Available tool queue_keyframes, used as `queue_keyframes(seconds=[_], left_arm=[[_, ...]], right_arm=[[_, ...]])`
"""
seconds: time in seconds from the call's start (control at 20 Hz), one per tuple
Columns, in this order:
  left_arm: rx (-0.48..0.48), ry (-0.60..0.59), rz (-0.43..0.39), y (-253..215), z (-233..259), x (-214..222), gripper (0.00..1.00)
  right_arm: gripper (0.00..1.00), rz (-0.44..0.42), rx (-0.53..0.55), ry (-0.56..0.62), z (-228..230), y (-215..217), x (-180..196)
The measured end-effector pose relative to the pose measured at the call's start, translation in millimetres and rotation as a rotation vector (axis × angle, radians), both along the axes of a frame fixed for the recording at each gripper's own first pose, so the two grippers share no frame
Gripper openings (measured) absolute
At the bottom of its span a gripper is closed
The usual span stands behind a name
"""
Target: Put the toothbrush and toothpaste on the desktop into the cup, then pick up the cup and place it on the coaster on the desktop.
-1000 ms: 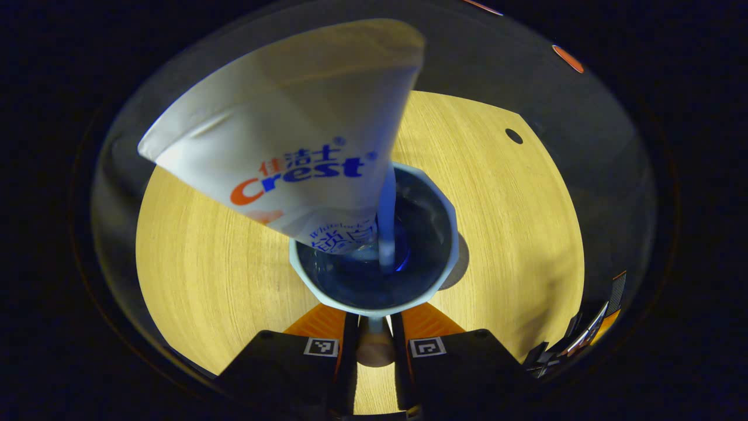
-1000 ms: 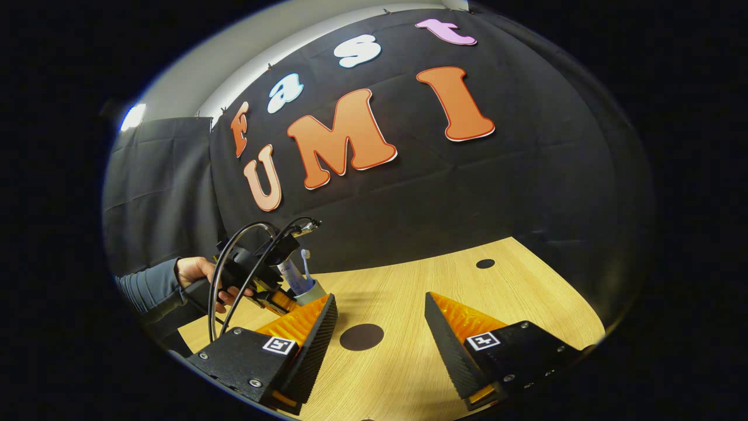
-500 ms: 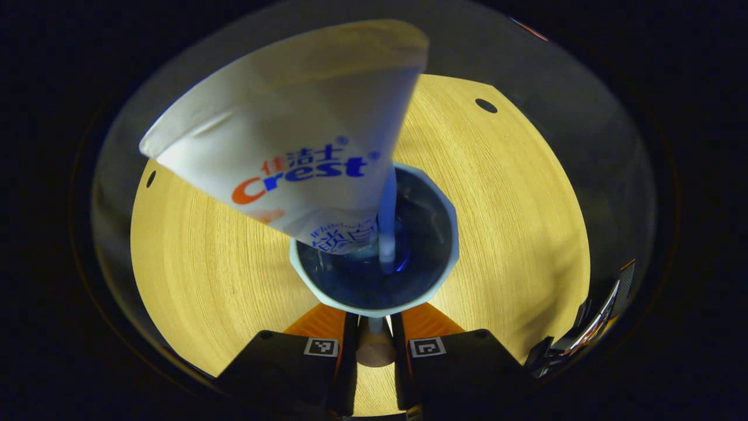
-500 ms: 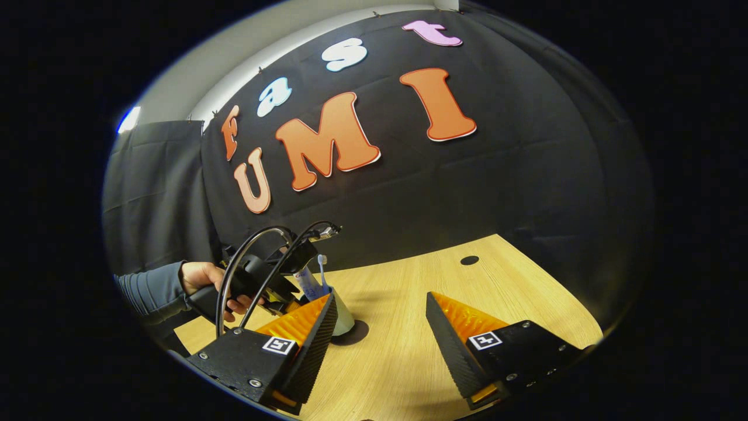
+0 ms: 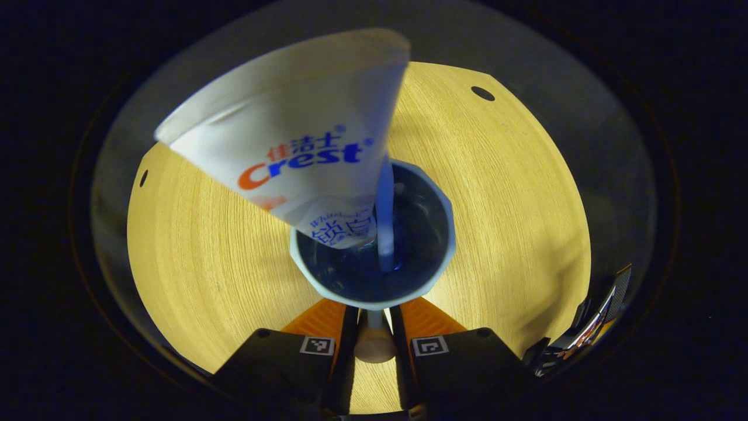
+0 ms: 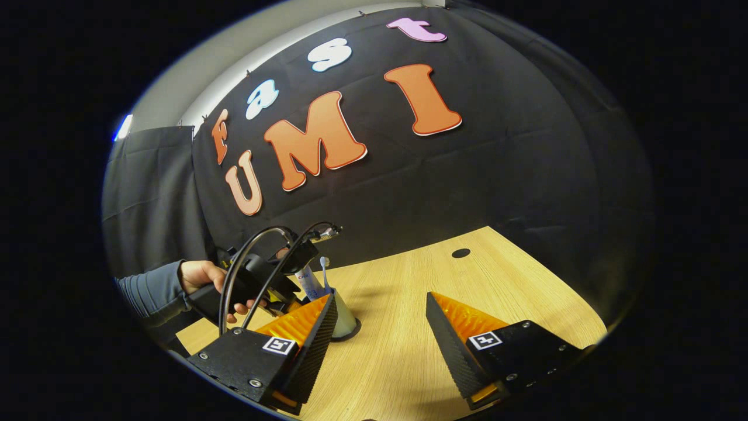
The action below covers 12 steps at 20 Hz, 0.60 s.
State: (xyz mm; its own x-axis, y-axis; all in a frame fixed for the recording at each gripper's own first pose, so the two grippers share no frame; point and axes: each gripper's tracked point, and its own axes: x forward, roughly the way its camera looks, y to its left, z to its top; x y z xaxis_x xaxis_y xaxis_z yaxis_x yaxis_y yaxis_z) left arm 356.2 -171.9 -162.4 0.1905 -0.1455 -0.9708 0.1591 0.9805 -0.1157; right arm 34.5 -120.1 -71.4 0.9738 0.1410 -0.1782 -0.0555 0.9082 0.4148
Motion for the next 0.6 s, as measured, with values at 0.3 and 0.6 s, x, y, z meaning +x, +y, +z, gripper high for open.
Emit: queue_keyframes(seconds=[0.3,0.6], left_arm=[[0.013,-0.228,-0.12,0,34,73,0.77],[0.187,-0.65,-0.192,35,72,116,0.98]], right_arm=[[0.92,-0.013,-0.009,-0.032,19,19,-2],[0.92,-0.039,-0.058,-0.097,52,46,-3]])
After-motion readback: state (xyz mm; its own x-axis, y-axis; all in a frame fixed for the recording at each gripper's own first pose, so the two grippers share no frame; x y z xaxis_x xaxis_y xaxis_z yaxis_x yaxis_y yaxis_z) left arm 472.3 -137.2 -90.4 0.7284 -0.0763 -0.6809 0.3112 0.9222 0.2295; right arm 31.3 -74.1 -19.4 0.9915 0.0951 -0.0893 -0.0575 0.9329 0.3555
